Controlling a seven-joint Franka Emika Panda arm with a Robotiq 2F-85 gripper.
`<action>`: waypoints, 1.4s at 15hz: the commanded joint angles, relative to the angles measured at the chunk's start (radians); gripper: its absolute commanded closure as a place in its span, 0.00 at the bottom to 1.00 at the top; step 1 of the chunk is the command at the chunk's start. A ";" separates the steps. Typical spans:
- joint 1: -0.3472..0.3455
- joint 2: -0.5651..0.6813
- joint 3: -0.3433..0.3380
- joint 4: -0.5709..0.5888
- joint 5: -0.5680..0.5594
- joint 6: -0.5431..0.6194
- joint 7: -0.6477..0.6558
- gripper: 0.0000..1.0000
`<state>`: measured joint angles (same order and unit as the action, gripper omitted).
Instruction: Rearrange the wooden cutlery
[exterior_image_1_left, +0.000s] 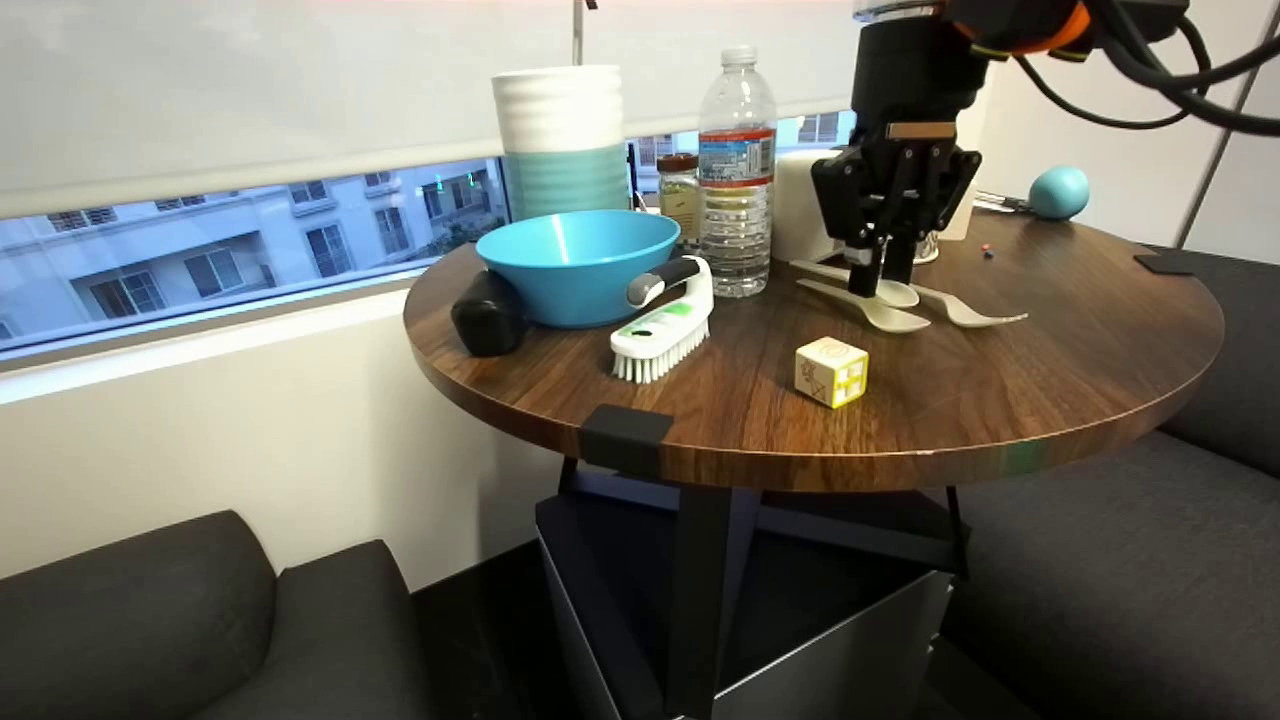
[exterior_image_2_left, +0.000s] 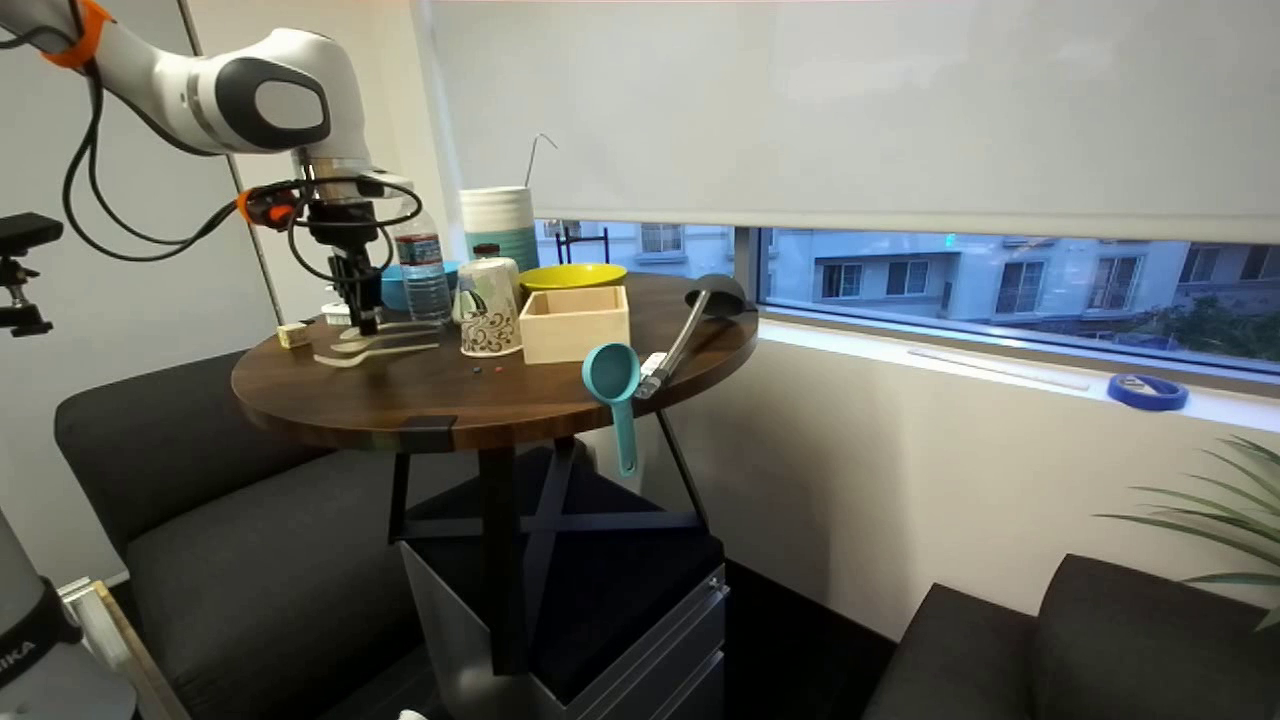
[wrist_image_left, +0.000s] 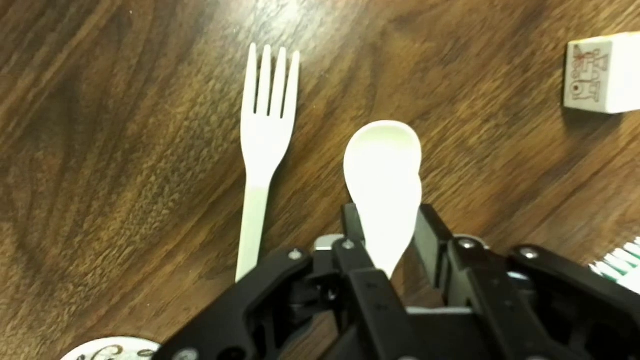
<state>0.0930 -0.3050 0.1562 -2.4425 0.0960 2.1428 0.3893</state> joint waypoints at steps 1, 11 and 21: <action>-0.008 -0.058 -0.012 -0.014 0.020 -0.036 0.000 0.71; -0.028 -0.178 -0.037 -0.096 0.059 -0.090 0.028 0.72; -0.057 -0.213 -0.046 -0.153 0.068 -0.085 0.048 0.72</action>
<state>0.0480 -0.4828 0.1079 -2.5704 0.1340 2.0650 0.4283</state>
